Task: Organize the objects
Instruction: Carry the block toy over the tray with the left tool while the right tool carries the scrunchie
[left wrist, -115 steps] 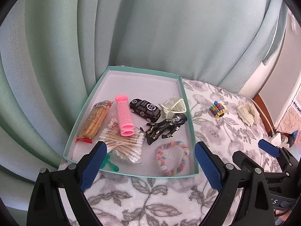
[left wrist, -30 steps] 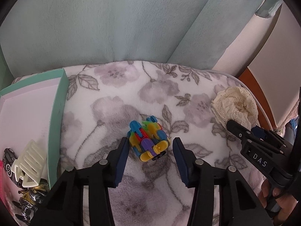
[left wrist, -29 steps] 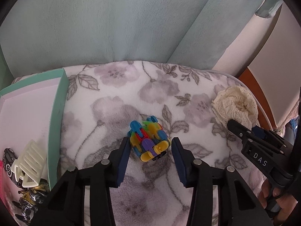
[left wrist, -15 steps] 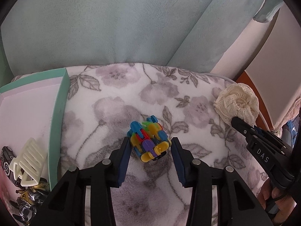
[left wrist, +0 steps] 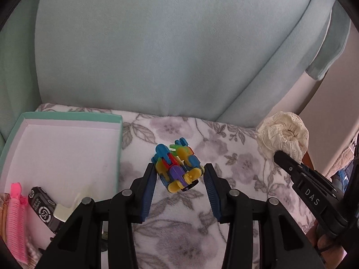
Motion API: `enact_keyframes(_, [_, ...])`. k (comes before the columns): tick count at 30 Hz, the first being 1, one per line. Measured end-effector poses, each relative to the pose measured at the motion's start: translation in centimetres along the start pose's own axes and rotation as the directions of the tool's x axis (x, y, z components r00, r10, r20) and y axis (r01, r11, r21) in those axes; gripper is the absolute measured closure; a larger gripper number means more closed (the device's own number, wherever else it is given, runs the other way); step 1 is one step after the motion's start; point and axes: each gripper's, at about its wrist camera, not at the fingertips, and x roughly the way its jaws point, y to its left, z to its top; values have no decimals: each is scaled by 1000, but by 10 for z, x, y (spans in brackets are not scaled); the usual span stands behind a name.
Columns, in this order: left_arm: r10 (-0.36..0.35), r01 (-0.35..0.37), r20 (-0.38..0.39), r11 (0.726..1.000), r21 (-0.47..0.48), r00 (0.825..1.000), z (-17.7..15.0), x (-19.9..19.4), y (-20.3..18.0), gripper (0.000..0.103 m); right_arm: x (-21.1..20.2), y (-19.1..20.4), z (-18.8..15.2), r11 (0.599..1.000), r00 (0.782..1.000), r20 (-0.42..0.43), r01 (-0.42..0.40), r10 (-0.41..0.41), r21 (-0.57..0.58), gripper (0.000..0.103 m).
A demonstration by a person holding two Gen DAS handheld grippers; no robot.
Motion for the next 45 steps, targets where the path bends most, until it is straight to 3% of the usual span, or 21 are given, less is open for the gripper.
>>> enact_keyframes(10, [118, -105, 121, 989, -107, 986, 22, -32, 53, 59, 7, 62, 16, 991, 992, 35, -122, 124, -52, 86])
enact_keyframes(16, [247, -223, 150, 962, -160, 957, 28, -47, 87, 59, 17, 101, 19, 977, 981, 28, -191, 194, -97, 86])
enact_keyframes(22, [319, -284, 144, 933, -223, 937, 25, -59, 122, 59, 28, 132, 15, 962, 971, 4, -236, 238, -137, 86])
enact_keyframes(35, [390, -325, 136, 881, -343, 911, 17, -79, 173, 58, 42, 187, -12, 915, 946, -85, -324, 313, -241, 86])
enact_keyframes(45, [399, -336, 102, 863, -378, 911, 13, -75, 193, 58, 43, 196, -18, 891, 928, -102, -373, 358, -260, 86])
